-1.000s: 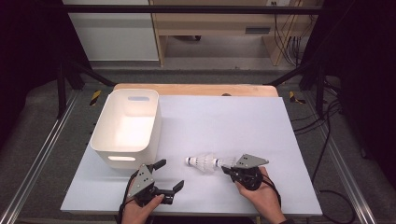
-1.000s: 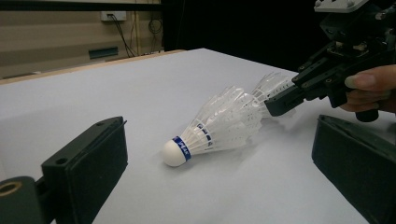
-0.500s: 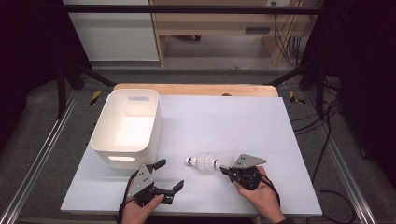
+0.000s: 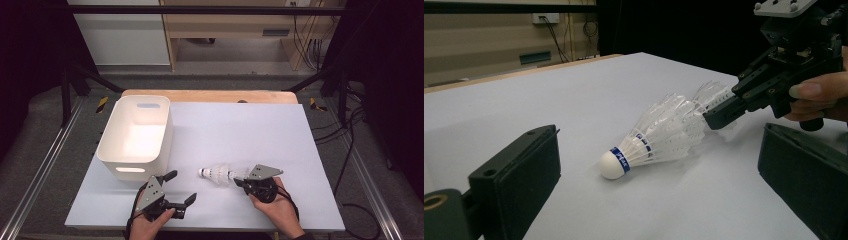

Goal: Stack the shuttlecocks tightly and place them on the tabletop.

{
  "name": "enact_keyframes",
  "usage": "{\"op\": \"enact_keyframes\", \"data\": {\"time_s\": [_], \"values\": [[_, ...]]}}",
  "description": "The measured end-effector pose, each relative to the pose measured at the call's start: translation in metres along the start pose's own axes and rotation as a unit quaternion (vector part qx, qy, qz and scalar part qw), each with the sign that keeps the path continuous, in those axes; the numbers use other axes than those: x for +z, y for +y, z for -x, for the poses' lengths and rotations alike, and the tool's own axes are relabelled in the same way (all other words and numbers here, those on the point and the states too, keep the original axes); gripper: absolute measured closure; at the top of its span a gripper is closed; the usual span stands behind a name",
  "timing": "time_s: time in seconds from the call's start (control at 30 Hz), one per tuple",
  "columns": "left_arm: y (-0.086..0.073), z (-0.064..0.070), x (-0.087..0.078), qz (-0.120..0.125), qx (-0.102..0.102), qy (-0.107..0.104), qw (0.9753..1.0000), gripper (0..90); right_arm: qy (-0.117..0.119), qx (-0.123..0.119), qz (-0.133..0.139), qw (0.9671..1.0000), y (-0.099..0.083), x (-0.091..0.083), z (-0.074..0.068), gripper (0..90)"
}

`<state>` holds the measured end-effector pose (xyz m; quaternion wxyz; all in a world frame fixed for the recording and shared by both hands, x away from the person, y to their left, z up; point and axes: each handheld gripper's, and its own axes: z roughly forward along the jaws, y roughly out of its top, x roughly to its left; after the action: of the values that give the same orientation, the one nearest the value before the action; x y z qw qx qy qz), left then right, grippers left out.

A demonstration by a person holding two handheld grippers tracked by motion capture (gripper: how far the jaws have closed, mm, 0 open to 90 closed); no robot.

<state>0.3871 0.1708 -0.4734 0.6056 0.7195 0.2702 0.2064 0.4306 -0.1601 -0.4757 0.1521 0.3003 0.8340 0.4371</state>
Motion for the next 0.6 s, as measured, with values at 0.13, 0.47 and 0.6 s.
{"op": "enact_keyframes", "data": {"time_s": [0.13, 0.47, 0.6], "values": [[0.0001, -0.0003, 0.0000, 0.001, -0.001, 0.000, 1.0000, 3.2, 0.001, 0.001, 0.001, 1.0000, -0.0002, 0.0008, -0.0011, 89.1], [0.0002, 0.0011, 0.0006, 0.000, 0.001, -0.001, 1.0000, 3.2, 0.006, -0.008, 0.011, 0.9999, 0.0017, 0.0024, -0.0021, 89.1], [0.0004, 0.0005, 0.0001, 0.001, 0.002, -0.001, 1.0000, 3.2, 0.008, -0.010, 0.009, 0.9999, 0.0030, 0.0050, -0.0014, 89.1]]}}
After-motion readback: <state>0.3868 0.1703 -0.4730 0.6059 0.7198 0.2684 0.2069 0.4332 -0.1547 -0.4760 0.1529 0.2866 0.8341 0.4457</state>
